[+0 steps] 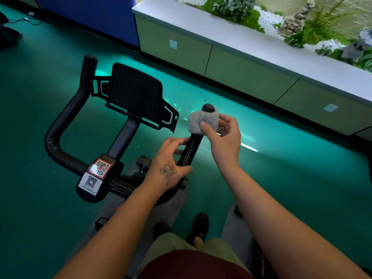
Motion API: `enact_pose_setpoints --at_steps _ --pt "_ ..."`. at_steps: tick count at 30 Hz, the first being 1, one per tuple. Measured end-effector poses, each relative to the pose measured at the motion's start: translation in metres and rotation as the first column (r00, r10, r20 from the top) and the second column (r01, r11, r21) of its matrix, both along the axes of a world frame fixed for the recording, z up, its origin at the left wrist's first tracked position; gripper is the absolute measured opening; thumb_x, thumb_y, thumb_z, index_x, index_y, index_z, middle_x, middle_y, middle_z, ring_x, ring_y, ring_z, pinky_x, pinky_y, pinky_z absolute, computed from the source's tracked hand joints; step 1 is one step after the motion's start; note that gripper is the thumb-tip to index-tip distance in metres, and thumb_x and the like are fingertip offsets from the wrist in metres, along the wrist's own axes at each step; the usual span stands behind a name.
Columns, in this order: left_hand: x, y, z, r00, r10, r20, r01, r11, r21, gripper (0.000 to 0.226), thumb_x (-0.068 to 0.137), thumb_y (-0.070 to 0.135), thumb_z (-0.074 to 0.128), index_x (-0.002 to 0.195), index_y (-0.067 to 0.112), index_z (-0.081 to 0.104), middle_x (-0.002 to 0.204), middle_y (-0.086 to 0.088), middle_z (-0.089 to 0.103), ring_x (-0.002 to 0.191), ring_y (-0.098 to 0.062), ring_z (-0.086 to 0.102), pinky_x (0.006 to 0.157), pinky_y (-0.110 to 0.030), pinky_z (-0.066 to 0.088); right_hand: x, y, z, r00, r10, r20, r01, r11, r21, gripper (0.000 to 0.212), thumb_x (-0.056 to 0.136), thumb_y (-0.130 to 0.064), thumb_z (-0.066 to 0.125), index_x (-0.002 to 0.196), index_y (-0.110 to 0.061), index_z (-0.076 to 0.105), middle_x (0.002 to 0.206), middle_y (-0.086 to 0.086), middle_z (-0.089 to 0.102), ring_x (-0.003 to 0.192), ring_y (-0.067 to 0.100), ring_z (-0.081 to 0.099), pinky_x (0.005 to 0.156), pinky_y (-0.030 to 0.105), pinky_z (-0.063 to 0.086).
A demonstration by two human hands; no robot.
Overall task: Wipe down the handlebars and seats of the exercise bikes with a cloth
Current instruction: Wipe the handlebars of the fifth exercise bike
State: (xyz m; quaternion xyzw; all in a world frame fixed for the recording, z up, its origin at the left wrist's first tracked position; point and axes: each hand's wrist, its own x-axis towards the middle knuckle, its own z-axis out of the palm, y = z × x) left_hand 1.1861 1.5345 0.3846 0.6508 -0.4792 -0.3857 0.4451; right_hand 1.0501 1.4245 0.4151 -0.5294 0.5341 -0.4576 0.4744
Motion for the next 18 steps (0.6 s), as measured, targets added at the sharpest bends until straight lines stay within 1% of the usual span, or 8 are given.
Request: enact_pose_setpoints --at_steps 2,6,8,10,12,15,18 --pt "0.000 0.001 0.001 1.000 -0.003 -0.010 0.003 1.000 0.001 0.077 0.077 0.004 0.089 0.143 0.032 0.060 0.133 0.015 0.053 0.120 -0.006 0.061 0.088 -0.021 0.059 0.002 -0.010 0.006 1.000 -0.019 0.021 0.019 1.000 -0.008 0.045 0.081 -0.022 0.092 0.115 -0.022 0.063 0.112 0.001 0.073 0.098 0.018 0.072 0.084 0.031 0.060" --pt "-0.001 0.000 0.000 1.000 -0.005 -0.029 0.005 1.000 -0.003 0.078 0.076 0.003 0.089 0.144 0.030 0.060 0.134 0.013 0.053 0.120 -0.007 0.062 0.090 -0.024 0.060 -0.002 -0.014 0.003 1.000 0.026 0.009 -0.026 1.000 0.010 0.045 0.081 -0.018 0.091 0.116 -0.023 0.063 0.114 0.002 0.074 0.098 0.019 0.073 0.086 0.036 0.061" --pt "-0.001 0.000 -0.001 0.999 -0.001 -0.037 0.001 1.000 -0.008 0.077 0.076 0.002 0.089 0.142 0.031 0.061 0.133 0.013 0.054 0.119 -0.007 0.062 0.088 -0.022 0.060 -0.006 -0.006 -0.002 0.999 0.039 -0.003 -0.039 0.999 0.032 0.046 0.082 -0.016 0.090 0.119 -0.022 0.063 0.112 -0.002 0.073 0.097 0.015 0.071 0.085 0.032 0.060" --pt "0.000 0.000 0.000 0.999 0.003 -0.035 -0.004 1.000 -0.006 0.077 0.075 0.003 0.090 0.138 0.036 0.060 0.132 0.016 0.053 0.118 -0.003 0.061 0.085 -0.015 0.057 -0.009 0.005 -0.009 0.998 0.068 -0.014 -0.068 0.996 0.061 0.046 0.083 -0.014 0.089 0.120 -0.019 0.063 0.110 -0.005 0.072 0.094 0.008 0.070 0.083 0.025 0.057" --pt "0.000 -0.001 0.001 1.000 0.006 -0.027 -0.006 1.000 0.002 0.078 0.075 0.005 0.090 0.137 0.039 0.058 0.131 0.019 0.053 0.117 0.000 0.060 0.083 -0.011 0.054 -0.013 0.014 -0.017 0.995 0.101 -0.028 -0.098 0.992 0.075 0.044 0.083 -0.015 0.089 0.119 -0.020 0.064 0.110 -0.007 0.073 0.095 0.006 0.070 0.082 0.022 0.055" --pt "0.000 -0.001 0.001 0.999 0.014 -0.028 -0.014 1.000 0.005 0.077 0.074 0.005 0.090 0.137 0.037 0.060 0.130 0.020 0.053 0.116 -0.001 0.061 0.082 -0.013 0.055 -0.011 0.014 -0.017 0.996 0.083 -0.018 -0.081 0.995 0.065 0.044 0.081 -0.016 0.091 0.116 -0.022 0.065 0.110 -0.007 0.074 0.096 0.007 0.071 0.083 0.020 0.055" --pt "0.001 -0.001 0.001 1.000 0.004 -0.029 -0.004 1.000 0.007 0.077 0.074 0.004 0.090 0.139 0.033 0.061 0.131 0.019 0.054 0.117 -0.003 0.061 0.085 -0.019 0.058 -0.005 -0.004 -0.004 0.999 0.029 0.023 -0.030 0.999 0.024 0.046 0.080 -0.014 0.092 0.118 -0.015 0.066 0.110 -0.004 0.074 0.096 0.007 0.070 0.084 0.020 0.056"
